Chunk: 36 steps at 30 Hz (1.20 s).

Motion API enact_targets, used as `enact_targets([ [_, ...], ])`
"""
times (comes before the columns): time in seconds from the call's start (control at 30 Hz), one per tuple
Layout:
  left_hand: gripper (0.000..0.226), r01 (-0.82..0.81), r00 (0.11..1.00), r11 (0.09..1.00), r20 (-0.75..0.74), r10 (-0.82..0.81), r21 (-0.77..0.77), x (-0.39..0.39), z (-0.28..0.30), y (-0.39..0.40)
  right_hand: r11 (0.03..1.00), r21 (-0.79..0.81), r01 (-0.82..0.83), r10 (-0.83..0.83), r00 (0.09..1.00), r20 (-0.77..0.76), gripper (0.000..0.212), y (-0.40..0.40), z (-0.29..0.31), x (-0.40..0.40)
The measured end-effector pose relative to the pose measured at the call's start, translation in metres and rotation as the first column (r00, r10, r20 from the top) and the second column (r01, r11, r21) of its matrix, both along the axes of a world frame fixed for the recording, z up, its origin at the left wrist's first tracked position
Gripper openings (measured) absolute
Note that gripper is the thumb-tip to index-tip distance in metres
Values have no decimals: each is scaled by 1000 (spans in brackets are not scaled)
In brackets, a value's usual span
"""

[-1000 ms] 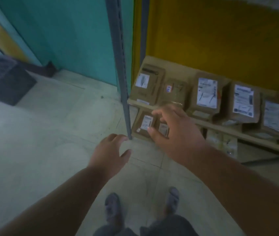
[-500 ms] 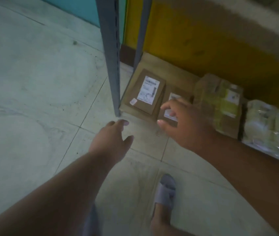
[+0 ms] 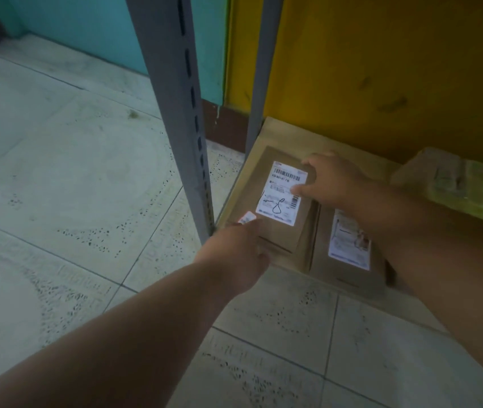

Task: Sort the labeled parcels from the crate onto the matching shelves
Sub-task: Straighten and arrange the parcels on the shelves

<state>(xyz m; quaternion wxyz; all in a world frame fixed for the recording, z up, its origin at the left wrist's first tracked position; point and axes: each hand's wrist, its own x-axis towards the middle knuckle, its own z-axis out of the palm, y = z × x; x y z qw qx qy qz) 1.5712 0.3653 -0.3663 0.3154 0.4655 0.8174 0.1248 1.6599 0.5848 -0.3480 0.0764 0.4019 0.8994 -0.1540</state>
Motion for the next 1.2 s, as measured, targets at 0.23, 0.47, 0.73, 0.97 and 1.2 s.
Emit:
enact_targets([
  [0.23,58,-18,999,1000,-28,18,16,2,-7,-1,998,-8,-64,64,998,12,77,1,-32,-6],
  [0.47,52,-40,999,999,-19,40,36,9,-10,-7,994,2,-106,106,994,3,75,3,-33,-6],
  [0.73,55,-39,998,999,-40,38,-13,10,9,-10,1000,20,23,-20,990,-137,61,-29,9,34],
  [0.97,33,145,985,982,-113,-131,125,41,35,6,990,-95,100,-107,992,-70,53,-105,43,127],
  [1.2,48,510,755,857,-440,-487,-74,58,36,95,996,64,58,-69,979,191,57,-116,5,182],
])
